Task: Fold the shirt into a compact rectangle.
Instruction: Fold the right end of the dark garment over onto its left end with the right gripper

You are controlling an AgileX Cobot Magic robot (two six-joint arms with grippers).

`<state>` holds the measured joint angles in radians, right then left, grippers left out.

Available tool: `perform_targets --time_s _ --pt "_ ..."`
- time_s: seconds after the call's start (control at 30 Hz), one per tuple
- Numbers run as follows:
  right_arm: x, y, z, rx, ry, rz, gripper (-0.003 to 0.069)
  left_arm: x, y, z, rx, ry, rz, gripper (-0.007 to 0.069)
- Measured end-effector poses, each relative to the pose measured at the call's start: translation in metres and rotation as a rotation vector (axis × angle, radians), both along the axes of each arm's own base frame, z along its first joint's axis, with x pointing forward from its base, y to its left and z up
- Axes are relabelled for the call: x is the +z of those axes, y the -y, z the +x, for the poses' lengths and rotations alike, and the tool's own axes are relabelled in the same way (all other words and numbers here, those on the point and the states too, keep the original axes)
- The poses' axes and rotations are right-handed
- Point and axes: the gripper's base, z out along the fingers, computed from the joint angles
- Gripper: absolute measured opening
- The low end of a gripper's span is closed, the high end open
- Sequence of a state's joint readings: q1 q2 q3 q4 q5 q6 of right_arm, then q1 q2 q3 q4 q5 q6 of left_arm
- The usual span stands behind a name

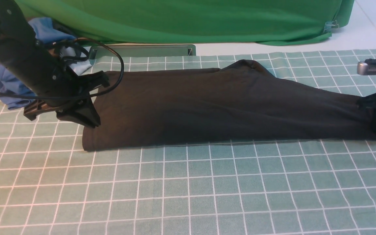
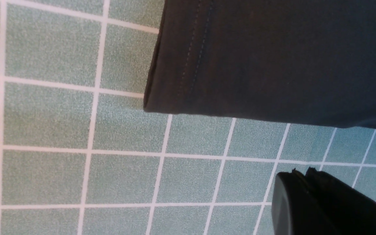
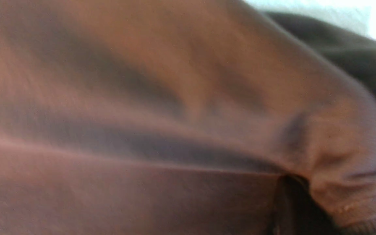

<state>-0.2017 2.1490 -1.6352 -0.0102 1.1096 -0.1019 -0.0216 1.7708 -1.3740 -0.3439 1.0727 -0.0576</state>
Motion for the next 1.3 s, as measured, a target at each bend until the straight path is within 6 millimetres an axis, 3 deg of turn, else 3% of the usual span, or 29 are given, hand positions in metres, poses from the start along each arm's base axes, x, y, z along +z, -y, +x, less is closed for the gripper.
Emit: perform_targets --time_s 0.1,0.17,0.3,0.4,0.5,0.57,0.6,0.7,0.73,0.77,0.8,0.87,0.9,0.93,1.03,1.13,1.17,1.3 --pt "0.019 0.016 -0.007 -0.038 0.023 -0.054 0.0058 0.007 -0.001 -0.004 -0.019 0.014 0.010 0.0017" --pt "0.042 0.039 -0.017 -0.095 0.069 -0.093 0.0058 0.018 -0.001 -0.010 -0.030 0.039 0.021 0.0017" --pt "0.078 0.064 -0.037 -0.202 0.135 -0.131 0.0058 0.034 -0.001 -0.019 -0.075 0.072 0.029 0.0017" --pt "0.103 0.058 -0.045 -0.218 0.181 -0.122 0.0058 0.041 -0.002 -0.027 -0.122 0.067 0.039 0.0017" --pt "0.125 0.031 -0.048 -0.192 0.224 -0.085 0.0058 0.048 -0.002 -0.034 -0.154 0.080 0.045 0.0017" --pt "0.148 -0.016 -0.049 -0.140 0.277 -0.044 0.0058 0.054 -0.002 -0.041 -0.161 0.117 0.045 0.0017" --pt "0.152 -0.028 -0.049 -0.129 0.291 -0.033 0.0058 0.055 -0.001 -0.044 -0.160 0.127 0.045 0.0017" --pt "0.168 -0.103 -0.052 -0.025 0.353 0.033 0.0058 0.056 -0.002 -0.053 -0.162 0.136 0.045 0.0017" --pt "0.170 -0.128 -0.053 0.011 0.373 0.065 0.0058 0.054 -0.002 -0.055 -0.163 0.129 0.044 0.0017" --pt "0.170 -0.133 -0.053 0.013 0.378 0.073 0.0058 0.053 -0.002 -0.056 -0.163 0.127 0.044 0.0017" --pt "0.171 -0.172 -0.054 0.070 0.421 0.133 0.0058 0.048 -0.001 -0.059 -0.158 0.112 0.038 0.0017" --pt "0.171 -0.210 -0.056 0.122 0.473 0.203 0.0058 0.041 0.000 -0.061 -0.140 0.098 0.018 0.0017" --pt "0.169 -0.240 -0.059 0.166 0.510 0.254 0.0058 0.035 0.001 -0.062 -0.125 0.094 -0.001 0.0017" --pt "0.169 -0.245 -0.058 0.170 0.526 0.266 0.0058 0.034 0.002 -0.062 -0.121 0.094 -0.007 0.0017" --pt "0.157 -0.305 -0.063 0.225 0.609 0.378 0.0062 0.018 0.003 -0.066 -0.095 0.071 -0.028 0.0017" --pt "0.143 -0.341 -0.065 0.268 0.661 0.441 0.0072 0.012 0.002 -0.069 -0.090 0.059 -0.026 0.0017" --pt "0.132 -0.361 -0.067 0.297 0.688 0.470 0.0080 0.009 0.002 -0.070 -0.088 0.054 -0.023 0.0017" --pt "0.104 -0.394 -0.069 0.335 0.716 0.513 0.0126 0.007 0.002 -0.070 -0.088 0.055 -0.019 0.0017"
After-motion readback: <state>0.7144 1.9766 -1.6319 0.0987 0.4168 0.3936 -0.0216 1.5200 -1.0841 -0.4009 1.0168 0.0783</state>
